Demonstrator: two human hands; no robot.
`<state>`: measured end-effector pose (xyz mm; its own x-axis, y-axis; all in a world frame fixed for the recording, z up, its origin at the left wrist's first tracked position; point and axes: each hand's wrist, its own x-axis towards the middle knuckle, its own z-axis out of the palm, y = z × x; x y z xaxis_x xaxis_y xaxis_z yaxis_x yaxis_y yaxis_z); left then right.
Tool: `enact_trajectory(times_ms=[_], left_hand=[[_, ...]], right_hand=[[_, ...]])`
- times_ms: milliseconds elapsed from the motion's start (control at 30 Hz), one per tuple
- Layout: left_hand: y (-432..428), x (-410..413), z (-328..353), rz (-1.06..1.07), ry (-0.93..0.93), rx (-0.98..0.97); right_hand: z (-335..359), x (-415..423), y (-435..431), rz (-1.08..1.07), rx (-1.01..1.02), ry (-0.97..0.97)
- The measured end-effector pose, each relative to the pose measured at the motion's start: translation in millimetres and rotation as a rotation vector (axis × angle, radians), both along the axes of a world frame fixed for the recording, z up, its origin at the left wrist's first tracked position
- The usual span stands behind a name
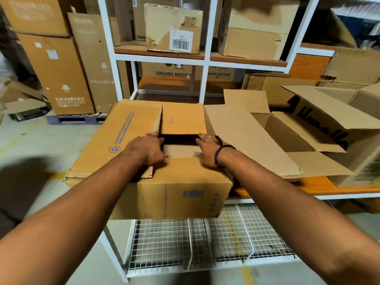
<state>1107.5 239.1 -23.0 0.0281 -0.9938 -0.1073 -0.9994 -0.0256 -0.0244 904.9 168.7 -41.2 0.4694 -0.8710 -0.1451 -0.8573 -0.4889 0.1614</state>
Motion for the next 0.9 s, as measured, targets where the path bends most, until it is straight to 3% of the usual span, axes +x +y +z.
enact_trajectory(times_ms=[167, 300, 433, 567, 733, 900], left_hand=[[-10, 1, 39, -0.061, -0.221, -0.074], [6, 25, 82, 0.142, -0.352, -0.219], [28, 66, 107, 0.357, -0.543, -0.278], [34, 94, 119, 0.413, -0.643, -0.313], [33, 144, 104, 0.462, -0.633, -0.167], [35, 173, 23, 0.357, -0.346, 0.012]], right_hand=[[4, 35, 19, 0.092, 0.079, -0.099], [2, 74, 57, 0.158, 0.313, -0.306], [-13, 95, 69, 0.205, 0.426, -0.277], [-15, 93, 70, 0.186, 0.441, -0.272], [-19, 91, 72, 0.160, 0.485, -0.249], [-23, 93, 68, 0.163, 0.493, -0.242]])
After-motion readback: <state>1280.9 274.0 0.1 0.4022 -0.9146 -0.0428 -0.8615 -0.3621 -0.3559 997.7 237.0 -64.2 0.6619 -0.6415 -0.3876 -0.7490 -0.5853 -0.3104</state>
